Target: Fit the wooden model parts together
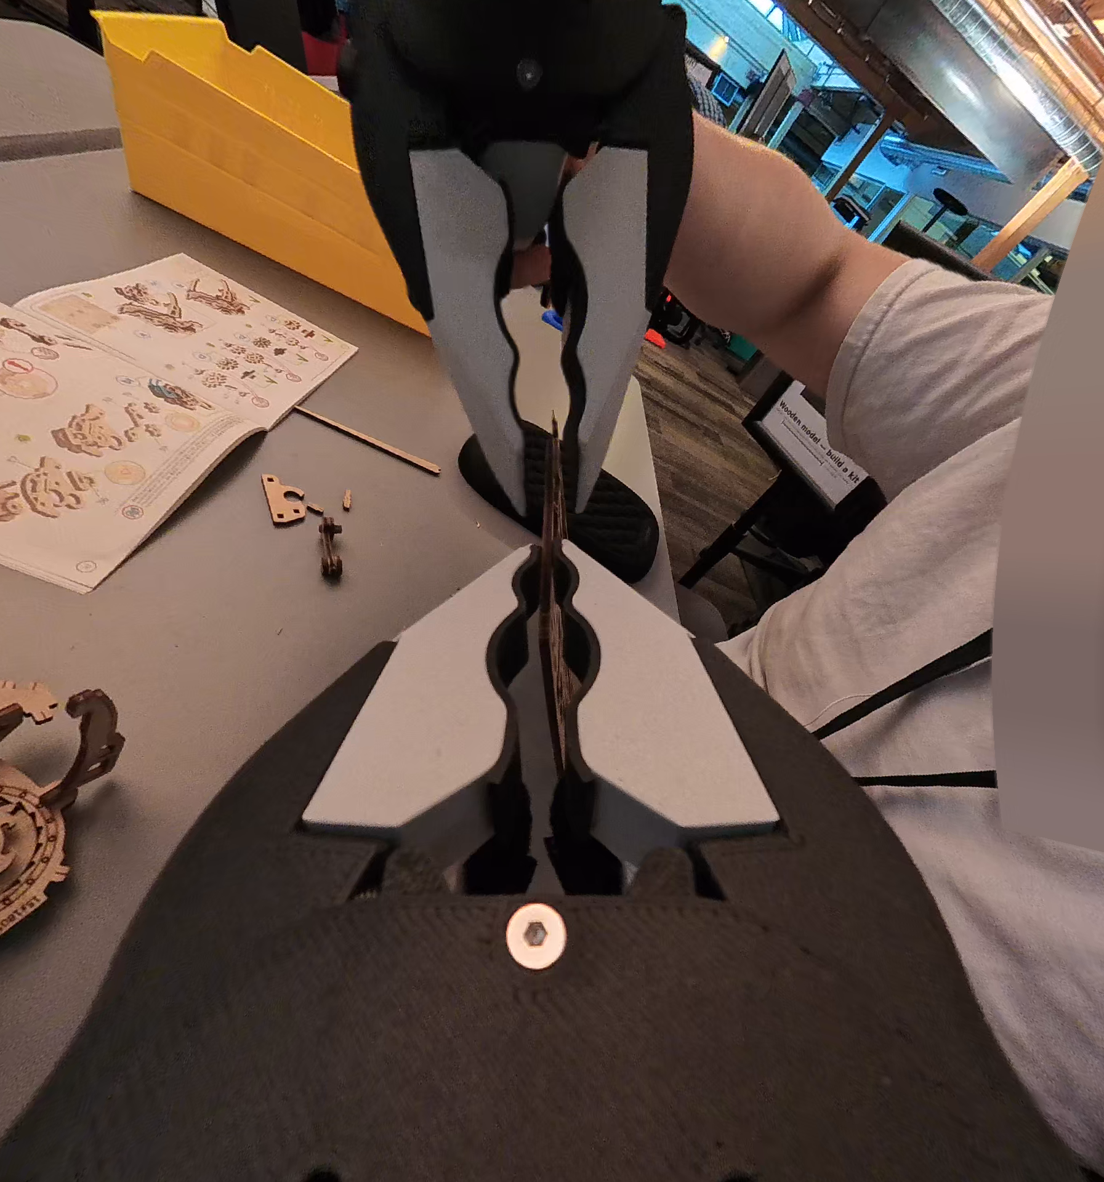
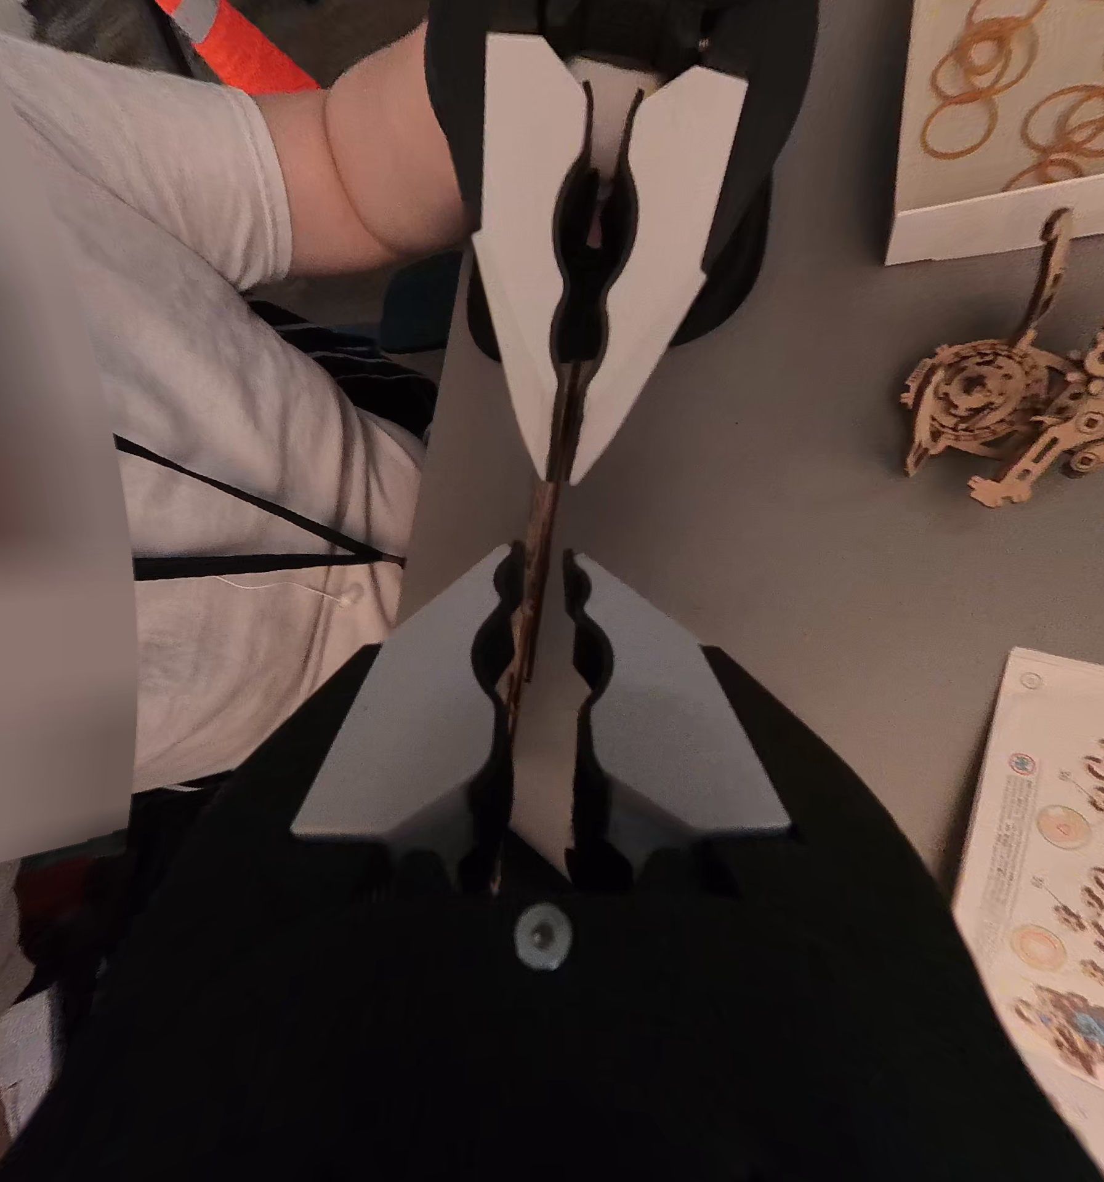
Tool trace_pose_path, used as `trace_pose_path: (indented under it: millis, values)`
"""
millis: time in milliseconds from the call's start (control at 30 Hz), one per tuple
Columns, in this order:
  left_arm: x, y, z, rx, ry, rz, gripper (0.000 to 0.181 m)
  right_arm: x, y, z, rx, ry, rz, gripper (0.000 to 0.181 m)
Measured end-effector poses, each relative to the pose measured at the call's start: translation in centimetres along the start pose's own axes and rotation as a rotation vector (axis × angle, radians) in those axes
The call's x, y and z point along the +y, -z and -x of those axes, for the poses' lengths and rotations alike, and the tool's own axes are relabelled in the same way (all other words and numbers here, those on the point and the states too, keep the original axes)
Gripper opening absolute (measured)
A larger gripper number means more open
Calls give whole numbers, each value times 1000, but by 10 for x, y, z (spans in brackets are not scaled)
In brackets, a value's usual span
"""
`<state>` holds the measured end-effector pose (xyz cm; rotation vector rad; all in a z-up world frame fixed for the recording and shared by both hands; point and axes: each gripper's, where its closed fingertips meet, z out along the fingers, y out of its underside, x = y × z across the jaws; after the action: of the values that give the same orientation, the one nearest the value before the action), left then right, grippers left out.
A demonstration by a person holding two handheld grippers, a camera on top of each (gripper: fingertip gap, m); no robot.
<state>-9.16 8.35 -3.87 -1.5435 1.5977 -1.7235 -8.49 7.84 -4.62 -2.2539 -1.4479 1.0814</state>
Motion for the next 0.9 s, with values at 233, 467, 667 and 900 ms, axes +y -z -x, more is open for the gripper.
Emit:
trace_pose_path:
  millis: [233,467,667,900]
  values:
    - [5,-3,2,24,14,-3,4,4,-4,-5,47,47,38,1]
    - [9,-7,-3,18,-21,32,0,7,-7,3,-2,43,33,2]
    - [14,-10,-2,12,-28,48,6,10,-11,-2,65,85,51,1]
    - [16,-13,-4,-9,-70,75,0,10,-14,3,9,91,4,1]
